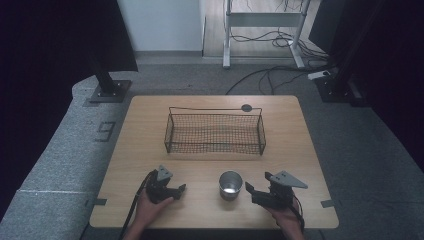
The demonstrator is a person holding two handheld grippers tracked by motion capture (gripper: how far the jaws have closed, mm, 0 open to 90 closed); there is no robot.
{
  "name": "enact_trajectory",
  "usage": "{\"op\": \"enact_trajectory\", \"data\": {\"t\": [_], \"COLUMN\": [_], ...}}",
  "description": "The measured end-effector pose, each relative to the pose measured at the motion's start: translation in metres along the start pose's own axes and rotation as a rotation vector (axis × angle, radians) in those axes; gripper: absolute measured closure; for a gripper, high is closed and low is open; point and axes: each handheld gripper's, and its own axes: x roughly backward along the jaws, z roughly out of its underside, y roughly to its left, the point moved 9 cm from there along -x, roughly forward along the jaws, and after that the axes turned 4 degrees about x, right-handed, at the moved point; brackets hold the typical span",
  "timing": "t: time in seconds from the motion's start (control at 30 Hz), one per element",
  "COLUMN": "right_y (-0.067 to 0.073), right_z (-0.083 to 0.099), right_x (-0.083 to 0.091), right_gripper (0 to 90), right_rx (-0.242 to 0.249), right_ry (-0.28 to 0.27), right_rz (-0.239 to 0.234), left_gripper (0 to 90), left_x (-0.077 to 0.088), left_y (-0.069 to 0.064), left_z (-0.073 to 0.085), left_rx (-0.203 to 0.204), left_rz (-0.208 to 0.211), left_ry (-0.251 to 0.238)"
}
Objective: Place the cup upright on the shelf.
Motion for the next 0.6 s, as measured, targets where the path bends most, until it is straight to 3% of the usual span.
{"op": "enact_trajectory", "data": {"t": [0.6], "right_y": [0.028], "right_z": [-0.004], "right_x": [-0.011], "right_gripper": [13.6], "right_rx": [0.04], "right_ry": [0.017], "right_rz": [-0.056], "left_gripper": [17.0], "left_x": [0.0], "left_y": [0.0], "left_z": [0.0], "left_rx": [0.002], "left_rz": [0.0], "left_ry": [-0.002]}}
